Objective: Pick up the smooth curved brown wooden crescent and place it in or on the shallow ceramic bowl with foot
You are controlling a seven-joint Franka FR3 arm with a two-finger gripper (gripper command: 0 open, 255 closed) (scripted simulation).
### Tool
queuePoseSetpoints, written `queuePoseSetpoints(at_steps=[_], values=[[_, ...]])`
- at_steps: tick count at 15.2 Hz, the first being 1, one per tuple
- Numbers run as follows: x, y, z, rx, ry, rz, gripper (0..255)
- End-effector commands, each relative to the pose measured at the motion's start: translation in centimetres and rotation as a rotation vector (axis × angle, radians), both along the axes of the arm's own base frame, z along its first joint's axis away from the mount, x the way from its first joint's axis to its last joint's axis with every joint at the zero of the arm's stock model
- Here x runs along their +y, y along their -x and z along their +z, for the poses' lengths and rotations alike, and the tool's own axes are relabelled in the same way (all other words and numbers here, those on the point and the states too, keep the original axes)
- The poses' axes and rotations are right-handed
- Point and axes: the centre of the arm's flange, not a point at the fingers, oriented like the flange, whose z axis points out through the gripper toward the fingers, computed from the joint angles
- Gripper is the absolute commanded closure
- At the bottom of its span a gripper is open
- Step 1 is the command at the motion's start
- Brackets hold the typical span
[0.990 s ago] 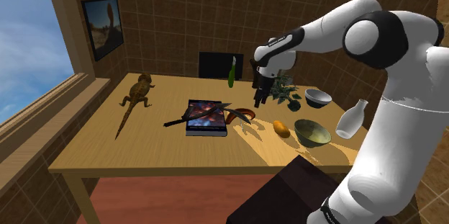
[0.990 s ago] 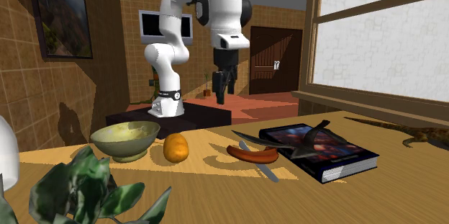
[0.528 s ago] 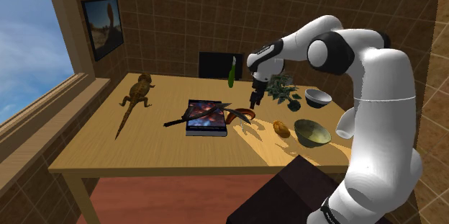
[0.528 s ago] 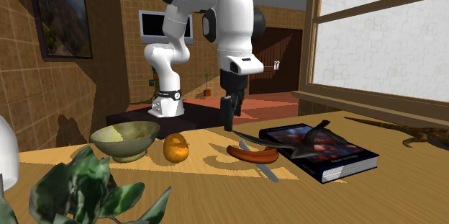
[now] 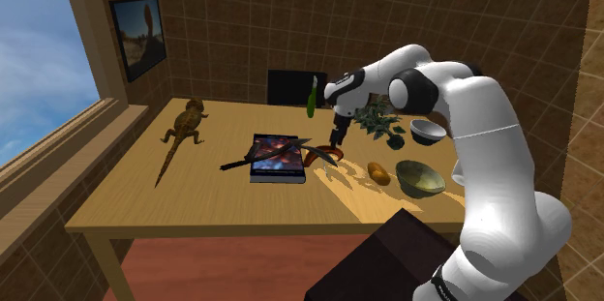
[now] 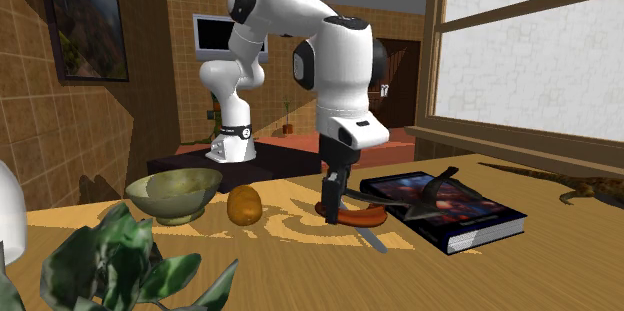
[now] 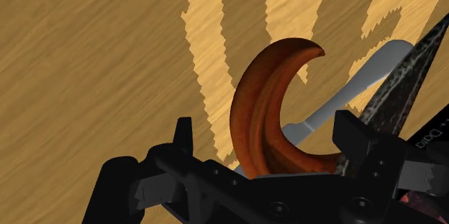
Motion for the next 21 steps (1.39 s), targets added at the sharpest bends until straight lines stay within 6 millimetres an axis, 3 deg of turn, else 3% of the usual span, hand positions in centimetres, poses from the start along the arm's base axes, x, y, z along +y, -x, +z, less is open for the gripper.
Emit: queuePoseSetpoints(at_steps=[1, 5, 13, 14, 21], values=[[0.1, 0.0, -1.0, -0.001, 0.000, 0.001, 0], [0.4, 0.2, -2.9, -0.001, 0.000, 0.001, 0], [0.4, 0.2, -2.9, -0.001, 0.000, 0.001, 0], [0.4, 0.2, -2.9, -0.001, 0.000, 0.001, 255], [0.4, 0.2, -2.9, -0.001, 0.000, 0.001, 255]])
